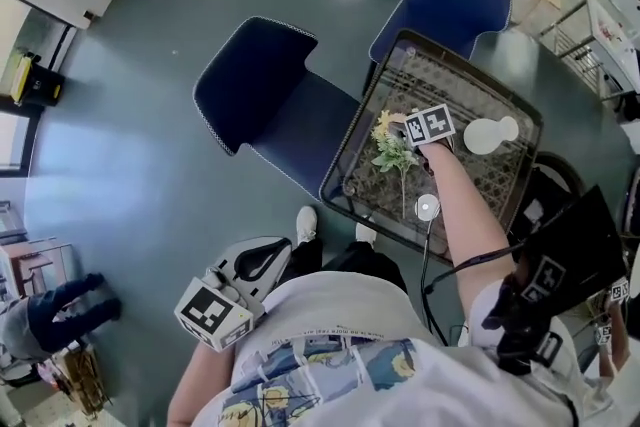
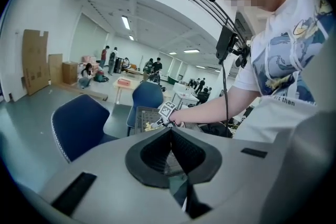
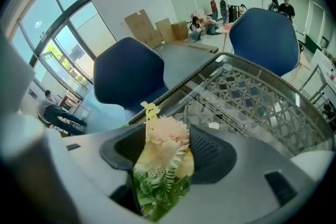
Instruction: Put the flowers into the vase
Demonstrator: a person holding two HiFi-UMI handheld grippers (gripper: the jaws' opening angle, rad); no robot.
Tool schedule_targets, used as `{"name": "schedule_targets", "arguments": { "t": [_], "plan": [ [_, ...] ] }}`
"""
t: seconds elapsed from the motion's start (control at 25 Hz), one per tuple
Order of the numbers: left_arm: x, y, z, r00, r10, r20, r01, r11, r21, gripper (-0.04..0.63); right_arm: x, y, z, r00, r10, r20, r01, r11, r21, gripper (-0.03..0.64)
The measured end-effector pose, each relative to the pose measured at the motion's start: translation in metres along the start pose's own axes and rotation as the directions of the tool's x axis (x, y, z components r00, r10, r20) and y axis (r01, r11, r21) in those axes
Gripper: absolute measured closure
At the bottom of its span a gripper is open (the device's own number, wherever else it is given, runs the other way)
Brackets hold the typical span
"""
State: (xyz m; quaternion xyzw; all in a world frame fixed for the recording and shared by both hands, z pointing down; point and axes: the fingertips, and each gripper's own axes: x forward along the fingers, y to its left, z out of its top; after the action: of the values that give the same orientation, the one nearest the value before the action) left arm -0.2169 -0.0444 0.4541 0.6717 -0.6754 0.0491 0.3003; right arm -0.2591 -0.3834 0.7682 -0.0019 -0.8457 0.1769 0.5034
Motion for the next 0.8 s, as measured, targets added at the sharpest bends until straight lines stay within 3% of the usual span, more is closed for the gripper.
{"name": "schedule_targets", "arguments": {
  "t": [0.12, 0.16, 0.24, 0.48, 0.64, 0.8],
  "plan": [
    [0.0, 0.002, 0.0, 0.999, 0.043, 0.01, -0.043, 0.999, -0.006, 0.586, 0.006, -0.002, 0.0, 1.0, 0.002, 0.006, -0.002, 1.0, 0.002, 0.397],
    [-0.001, 0.003, 0.001, 0.998, 0.053, 0.015, -0.053, 0.999, -0.01, 0.586, 0.006, -0.001, 0.002, 1.0, -0.001, 0.016, 0.001, 1.0, -0.002, 0.48],
    [-0.004, 0.005, 0.002, 0.998, 0.058, 0.024, -0.058, 0.998, -0.014, 0.586, 0.001, 0.005, 0.007, 0.999, -0.005, 0.04, 0.005, 1.0, -0.006, 0.525],
    [0.001, -0.004, 0.013, 0.999, -0.01, 0.042, 0.008, 0.999, 0.038, 0.586, -0.057, 0.031, 0.032, 0.981, -0.01, 0.196, 0.021, 0.998, -0.051, 0.551],
    [0.015, -0.016, 0.024, 0.995, -0.092, 0.042, 0.087, 0.991, 0.102, 0.586, -0.129, 0.044, 0.058, 0.934, -0.04, 0.355, 0.081, 0.992, -0.099, 0.555],
    [0.028, -0.036, 0.032, 0.984, -0.174, 0.031, 0.167, 0.975, 0.149, 0.586, -0.214, 0.054, 0.083, 0.854, -0.078, 0.515, 0.163, 0.979, -0.122, 0.557]
  ]
}}
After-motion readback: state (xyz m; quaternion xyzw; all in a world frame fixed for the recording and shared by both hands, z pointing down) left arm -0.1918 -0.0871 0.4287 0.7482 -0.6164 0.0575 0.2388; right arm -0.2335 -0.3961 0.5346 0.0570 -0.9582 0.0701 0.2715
